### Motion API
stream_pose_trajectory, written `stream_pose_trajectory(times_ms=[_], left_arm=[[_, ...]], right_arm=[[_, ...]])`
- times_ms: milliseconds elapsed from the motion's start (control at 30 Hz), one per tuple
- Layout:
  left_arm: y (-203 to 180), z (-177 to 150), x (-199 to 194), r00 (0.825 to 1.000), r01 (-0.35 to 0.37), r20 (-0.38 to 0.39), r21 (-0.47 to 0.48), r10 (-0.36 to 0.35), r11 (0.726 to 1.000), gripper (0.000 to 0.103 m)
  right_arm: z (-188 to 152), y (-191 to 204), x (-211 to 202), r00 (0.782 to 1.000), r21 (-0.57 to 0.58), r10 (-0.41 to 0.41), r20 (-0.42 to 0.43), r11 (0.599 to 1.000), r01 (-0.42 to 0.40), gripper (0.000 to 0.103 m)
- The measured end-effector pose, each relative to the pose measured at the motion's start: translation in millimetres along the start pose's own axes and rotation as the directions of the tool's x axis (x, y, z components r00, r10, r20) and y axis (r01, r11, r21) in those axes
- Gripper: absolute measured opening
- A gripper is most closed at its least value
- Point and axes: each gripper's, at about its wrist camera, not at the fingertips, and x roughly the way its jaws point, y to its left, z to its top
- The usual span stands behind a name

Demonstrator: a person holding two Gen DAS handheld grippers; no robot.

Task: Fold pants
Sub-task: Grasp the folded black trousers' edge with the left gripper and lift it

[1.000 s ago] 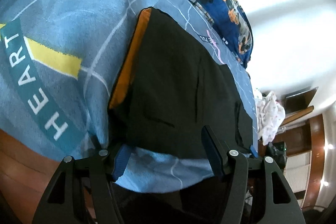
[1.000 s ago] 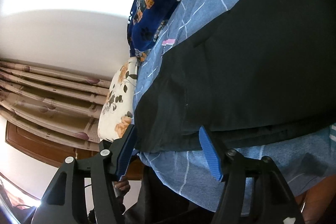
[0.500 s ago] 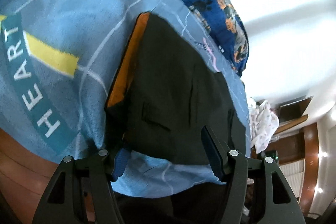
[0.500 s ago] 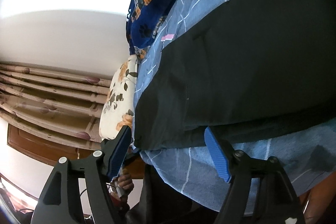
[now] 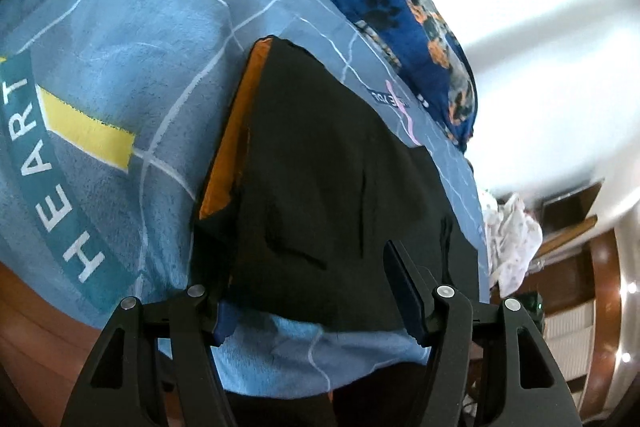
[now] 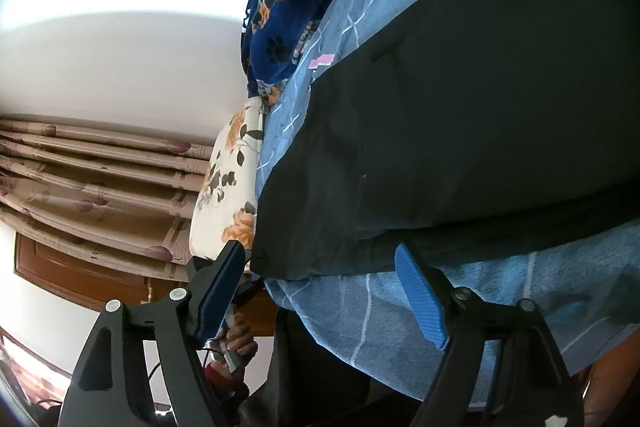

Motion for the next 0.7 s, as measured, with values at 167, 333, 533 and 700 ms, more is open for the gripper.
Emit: stream_pose_trajectory(times_ms=[167, 333, 533, 700], left_arm=[[-0.8, 5.7, 11.8, 1.000, 0.012, 0.006, -0.038, -0.012, 0.999, 0.060], [-10.2, 3.1, 14.8, 0.991, -0.133, 0.027, 0.014, 0.133, 0.991, 0.025], [-48.5, -2.9, -1.7, 0.978, -0.187, 0.123, 0.134, 0.170, 0.973, 0.023], [-81.6, -0.3, -16.3, 0.976, -0.139, 0.191, 0.194, 0.102, 0.971, 0.023]], right_arm=[[-0.5, 1.0, 1.1, 1.000, 0.000, -0.003, -0.006, 1.000, 0.003, 0.079], [-1.1, 1.2, 1.4, 1.000, -0.002, -0.004, -0.006, 1.000, 0.004, 0.079], [-1.9, 0.0, 1.8, 1.000, 0.008, -0.006, -0.008, 1.000, 0.007, 0.079], [-3.0, -1.6, 2.2, 1.000, 0.008, -0.004, -0.009, 1.000, 0.004, 0.079]])
